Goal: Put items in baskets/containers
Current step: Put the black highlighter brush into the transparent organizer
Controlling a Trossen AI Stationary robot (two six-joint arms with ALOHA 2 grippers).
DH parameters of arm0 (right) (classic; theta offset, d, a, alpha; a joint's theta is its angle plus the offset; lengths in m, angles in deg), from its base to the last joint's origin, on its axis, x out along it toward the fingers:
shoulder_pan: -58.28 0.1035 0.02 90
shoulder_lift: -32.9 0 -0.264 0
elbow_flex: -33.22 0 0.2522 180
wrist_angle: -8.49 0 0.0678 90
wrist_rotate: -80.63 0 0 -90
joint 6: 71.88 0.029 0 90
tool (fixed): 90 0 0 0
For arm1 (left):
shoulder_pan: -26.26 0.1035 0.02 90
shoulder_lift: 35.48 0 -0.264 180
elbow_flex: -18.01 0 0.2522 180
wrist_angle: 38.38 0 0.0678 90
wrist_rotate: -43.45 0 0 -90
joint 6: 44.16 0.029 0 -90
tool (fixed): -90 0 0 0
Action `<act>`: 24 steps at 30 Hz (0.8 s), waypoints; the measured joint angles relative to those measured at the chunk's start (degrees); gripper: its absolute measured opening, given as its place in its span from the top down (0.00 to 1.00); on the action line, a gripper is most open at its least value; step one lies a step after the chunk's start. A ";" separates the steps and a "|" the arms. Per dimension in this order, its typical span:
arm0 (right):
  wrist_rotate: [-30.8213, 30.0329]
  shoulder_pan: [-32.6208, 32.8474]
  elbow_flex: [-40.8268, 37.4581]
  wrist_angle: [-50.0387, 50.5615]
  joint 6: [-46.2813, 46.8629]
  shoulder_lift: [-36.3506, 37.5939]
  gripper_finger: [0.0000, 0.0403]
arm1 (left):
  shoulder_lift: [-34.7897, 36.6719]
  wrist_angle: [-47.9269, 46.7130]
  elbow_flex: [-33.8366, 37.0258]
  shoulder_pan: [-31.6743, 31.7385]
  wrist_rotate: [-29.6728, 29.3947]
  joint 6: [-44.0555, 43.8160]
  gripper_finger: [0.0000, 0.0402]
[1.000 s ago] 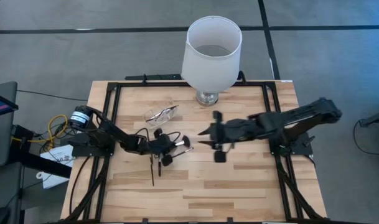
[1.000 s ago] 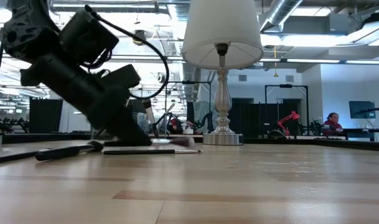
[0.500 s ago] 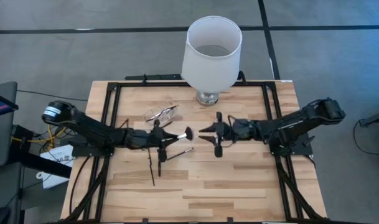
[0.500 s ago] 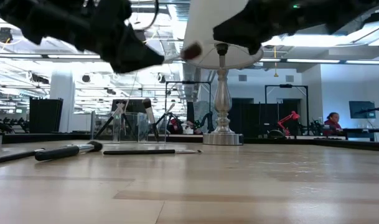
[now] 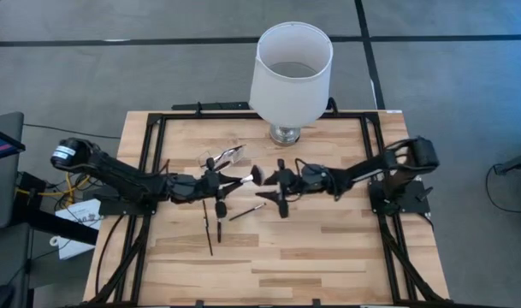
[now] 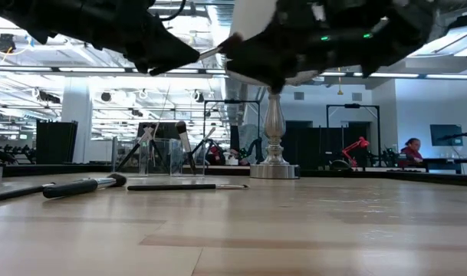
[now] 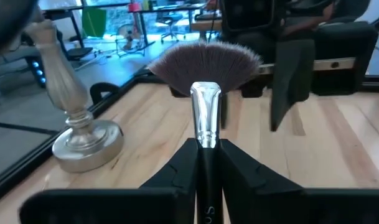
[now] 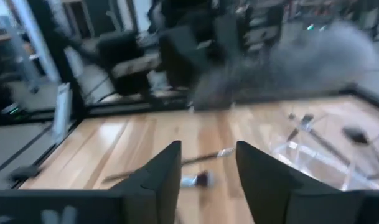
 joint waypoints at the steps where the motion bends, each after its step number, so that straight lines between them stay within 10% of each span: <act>1: -0.02 -0.39 1.29 -0.79 0.04 -1.52 0.59 | -0.22 0.13 0.00 -0.01 -0.16 0.00 0.89; 10: 1.24 -0.92 11.05 -1.68 0.56 -10.41 0.45 | -0.37 0.00 -0.02 -0.04 -1.03 0.00 0.88; 24: 1.71 -0.61 11.11 7.12 -1.02 -4.85 0.56 | -0.31 0.12 -0.20 -0.21 -0.75 0.05 0.88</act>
